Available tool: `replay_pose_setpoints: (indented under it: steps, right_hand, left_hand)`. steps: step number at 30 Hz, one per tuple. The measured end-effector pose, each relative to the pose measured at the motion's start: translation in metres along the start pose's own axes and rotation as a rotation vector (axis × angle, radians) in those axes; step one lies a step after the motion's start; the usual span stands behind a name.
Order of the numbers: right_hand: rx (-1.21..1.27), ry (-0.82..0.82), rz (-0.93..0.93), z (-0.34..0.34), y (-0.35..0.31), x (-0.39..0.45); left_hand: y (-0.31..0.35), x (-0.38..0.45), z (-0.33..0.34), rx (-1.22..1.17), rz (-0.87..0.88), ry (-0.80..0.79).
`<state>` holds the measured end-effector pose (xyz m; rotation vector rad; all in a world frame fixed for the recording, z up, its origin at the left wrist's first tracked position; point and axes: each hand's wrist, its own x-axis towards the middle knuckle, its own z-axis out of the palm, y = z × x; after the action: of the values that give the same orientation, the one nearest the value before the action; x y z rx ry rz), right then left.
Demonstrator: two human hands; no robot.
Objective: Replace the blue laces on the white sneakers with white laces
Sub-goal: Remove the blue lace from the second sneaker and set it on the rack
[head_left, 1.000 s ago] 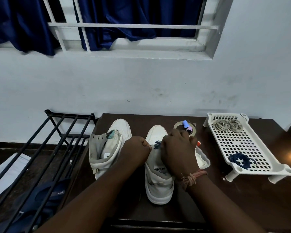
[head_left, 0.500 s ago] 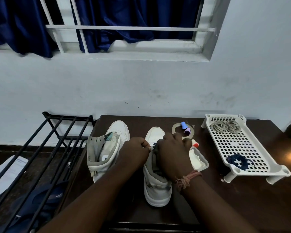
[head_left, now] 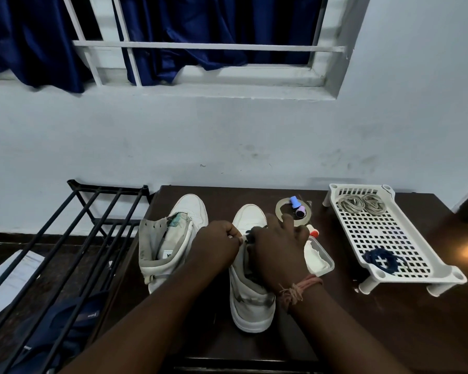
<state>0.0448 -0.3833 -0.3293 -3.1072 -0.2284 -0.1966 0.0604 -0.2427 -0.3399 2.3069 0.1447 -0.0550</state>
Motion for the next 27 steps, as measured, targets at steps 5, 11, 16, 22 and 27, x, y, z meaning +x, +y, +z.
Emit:
replay_pose_setpoints:
  steps: [5,11,16,22,27]
  right_hand:
    - [0.320,0.099,0.111,-0.011,-0.003,0.004]
    - [1.155,0.221,0.242,-0.026,0.007,0.011]
    - [0.345,0.083,0.035,-0.003,0.006,0.008]
    - [0.268,0.058,0.103,-0.002,0.004,0.013]
    - [1.289,0.156,0.334,-0.026,0.015,0.019]
  left_hand:
    - [-0.002,0.000,-0.002,-0.004,-0.002,0.001]
    - [-0.002,0.002,0.001,-0.008,-0.019,0.005]
    - [-0.002,0.001,-0.001,0.005,-0.023,0.013]
    - [0.000,-0.002,-0.001,-0.013,-0.065,0.028]
    - [0.005,-0.003,-0.003,0.032,-0.135,-0.035]
